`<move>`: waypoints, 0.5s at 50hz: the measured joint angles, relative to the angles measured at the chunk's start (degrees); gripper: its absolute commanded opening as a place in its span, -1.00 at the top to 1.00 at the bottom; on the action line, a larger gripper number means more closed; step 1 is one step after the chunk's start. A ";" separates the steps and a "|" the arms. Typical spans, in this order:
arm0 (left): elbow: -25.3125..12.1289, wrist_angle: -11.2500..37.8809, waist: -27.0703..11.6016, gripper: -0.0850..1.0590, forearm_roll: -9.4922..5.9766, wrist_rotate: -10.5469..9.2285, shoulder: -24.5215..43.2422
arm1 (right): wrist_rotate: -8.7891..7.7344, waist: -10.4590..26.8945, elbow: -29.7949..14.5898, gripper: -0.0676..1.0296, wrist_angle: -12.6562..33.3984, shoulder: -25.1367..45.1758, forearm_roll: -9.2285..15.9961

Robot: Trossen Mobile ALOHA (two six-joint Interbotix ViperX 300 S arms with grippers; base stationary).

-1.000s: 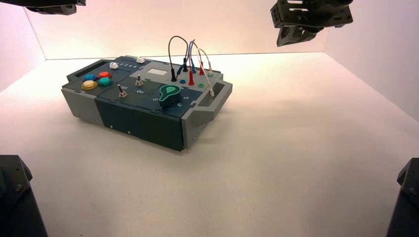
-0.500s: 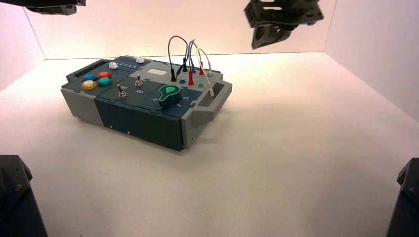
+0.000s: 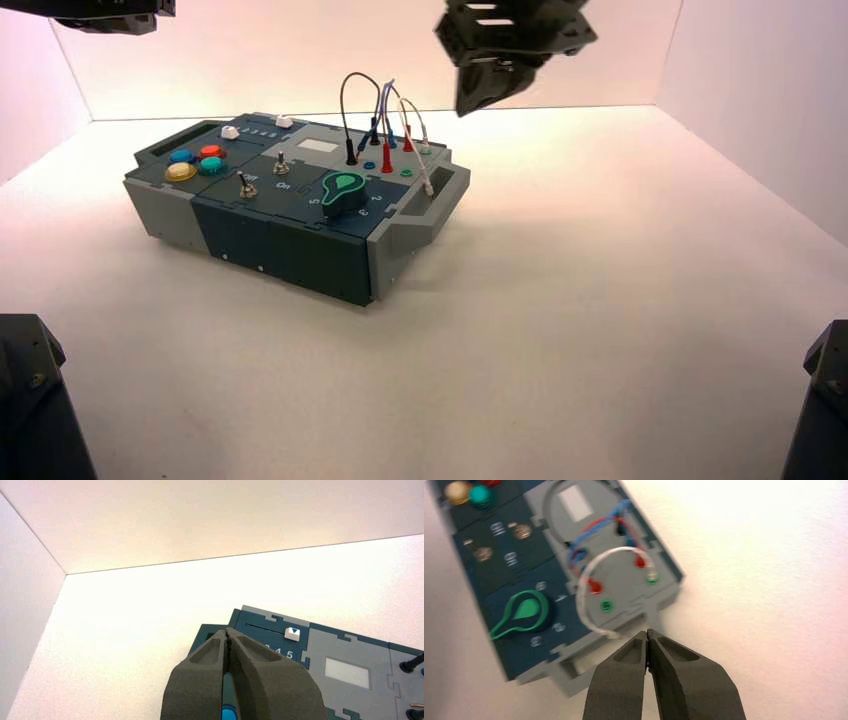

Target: Turn the knob to position 3.

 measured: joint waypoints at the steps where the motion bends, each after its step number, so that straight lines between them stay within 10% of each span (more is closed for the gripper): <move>1: 0.00 0.00 0.00 0.91 0.00 0.00 0.00 | 0.00 0.44 -0.35 0.91 0.26 0.00 0.09; 25: 0.00 0.09 0.00 0.91 0.00 0.00 0.00 | 0.00 9.14 -5.71 0.91 2.99 2.46 2.72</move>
